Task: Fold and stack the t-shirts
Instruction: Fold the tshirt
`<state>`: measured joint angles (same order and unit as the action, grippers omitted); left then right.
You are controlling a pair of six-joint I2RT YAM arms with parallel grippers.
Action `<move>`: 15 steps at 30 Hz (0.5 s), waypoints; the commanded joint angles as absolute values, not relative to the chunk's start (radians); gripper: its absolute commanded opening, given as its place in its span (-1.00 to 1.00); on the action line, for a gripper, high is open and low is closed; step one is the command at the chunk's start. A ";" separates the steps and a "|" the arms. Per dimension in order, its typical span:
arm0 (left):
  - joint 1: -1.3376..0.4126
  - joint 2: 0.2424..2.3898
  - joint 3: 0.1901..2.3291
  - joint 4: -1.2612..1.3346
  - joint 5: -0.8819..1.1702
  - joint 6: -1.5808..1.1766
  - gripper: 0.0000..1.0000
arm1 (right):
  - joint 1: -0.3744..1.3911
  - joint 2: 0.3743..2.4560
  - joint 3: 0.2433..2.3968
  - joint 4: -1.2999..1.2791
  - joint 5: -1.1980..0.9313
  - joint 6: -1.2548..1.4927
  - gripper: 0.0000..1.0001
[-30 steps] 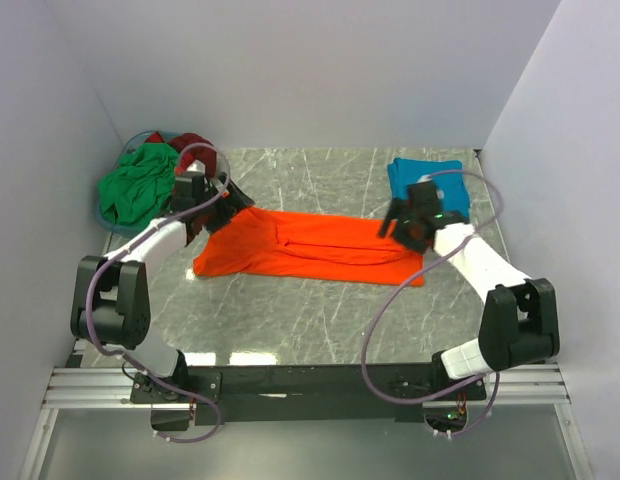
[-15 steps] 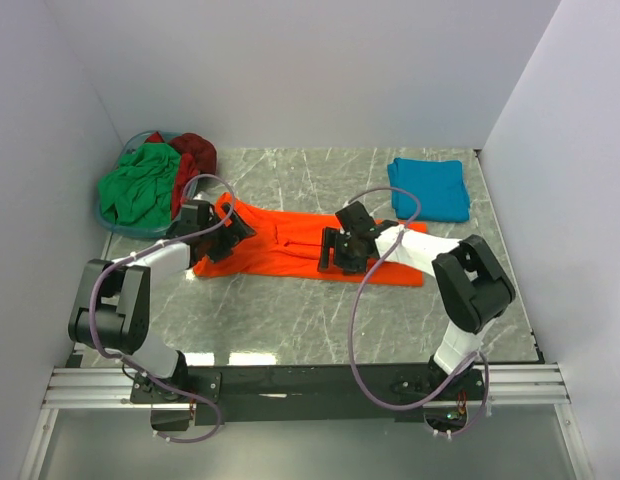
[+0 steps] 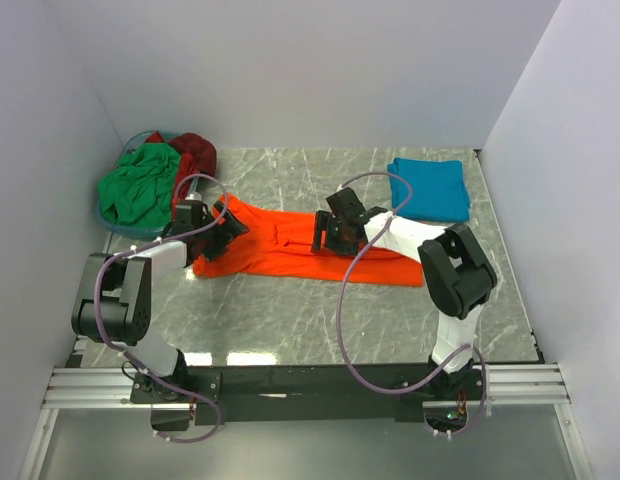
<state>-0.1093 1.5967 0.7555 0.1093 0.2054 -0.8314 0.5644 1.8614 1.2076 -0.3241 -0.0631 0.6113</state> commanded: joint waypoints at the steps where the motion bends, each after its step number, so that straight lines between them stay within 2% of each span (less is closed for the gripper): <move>1: -0.100 1.601 0.761 0.133 0.213 -0.811 0.99 | 0.546 1.899 1.284 -0.325 -0.002 0.591 0.63; 10: -0.098 1.557 0.785 0.107 0.187 -0.801 0.99 | 0.474 1.924 1.420 -0.362 0.110 0.514 0.63; 15: -0.098 1.528 0.808 0.097 0.184 -0.802 0.99 | 0.453 1.833 1.359 -0.371 0.132 0.486 0.64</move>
